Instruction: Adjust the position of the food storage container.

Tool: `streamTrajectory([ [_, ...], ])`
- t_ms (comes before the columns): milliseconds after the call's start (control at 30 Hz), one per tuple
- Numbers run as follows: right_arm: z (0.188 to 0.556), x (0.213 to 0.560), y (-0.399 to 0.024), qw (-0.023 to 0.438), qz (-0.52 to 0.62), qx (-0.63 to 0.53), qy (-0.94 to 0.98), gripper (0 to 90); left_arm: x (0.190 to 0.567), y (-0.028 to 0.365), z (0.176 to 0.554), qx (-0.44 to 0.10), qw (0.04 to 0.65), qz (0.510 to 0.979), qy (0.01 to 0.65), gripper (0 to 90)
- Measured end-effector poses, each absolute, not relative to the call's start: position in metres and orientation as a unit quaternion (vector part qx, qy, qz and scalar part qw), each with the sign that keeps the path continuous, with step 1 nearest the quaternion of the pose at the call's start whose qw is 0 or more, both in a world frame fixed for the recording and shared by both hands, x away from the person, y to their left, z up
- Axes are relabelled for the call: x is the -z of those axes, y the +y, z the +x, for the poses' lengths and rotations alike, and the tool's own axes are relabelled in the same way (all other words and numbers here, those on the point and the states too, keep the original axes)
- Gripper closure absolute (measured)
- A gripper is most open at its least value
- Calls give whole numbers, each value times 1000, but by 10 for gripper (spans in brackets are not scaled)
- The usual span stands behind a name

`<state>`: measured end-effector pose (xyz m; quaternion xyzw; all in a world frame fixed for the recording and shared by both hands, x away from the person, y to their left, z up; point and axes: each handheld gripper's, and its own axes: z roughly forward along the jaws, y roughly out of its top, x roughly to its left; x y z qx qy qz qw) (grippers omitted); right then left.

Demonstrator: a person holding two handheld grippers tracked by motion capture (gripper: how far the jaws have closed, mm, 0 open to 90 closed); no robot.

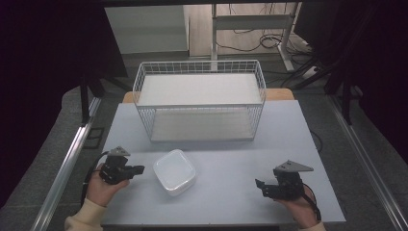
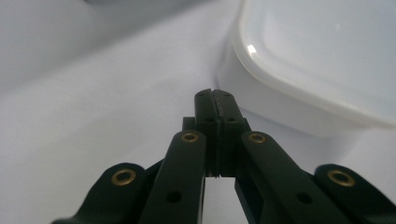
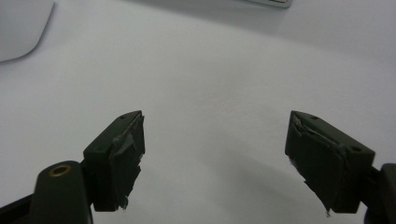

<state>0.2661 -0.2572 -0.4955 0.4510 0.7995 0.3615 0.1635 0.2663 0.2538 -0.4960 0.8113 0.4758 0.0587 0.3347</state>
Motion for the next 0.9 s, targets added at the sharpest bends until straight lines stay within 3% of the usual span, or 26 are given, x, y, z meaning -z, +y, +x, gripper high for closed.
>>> streamTrajectory([
  [233, 266, 496, -258, 165, 451, -361, 800, 197, 509, 231, 267, -28, 326, 825, 461, 900],
  [900, 267, 497, -259, 166, 450, -356, 802, 195, 508, 202, 299, -20, 325, 834, 445, 900],
])
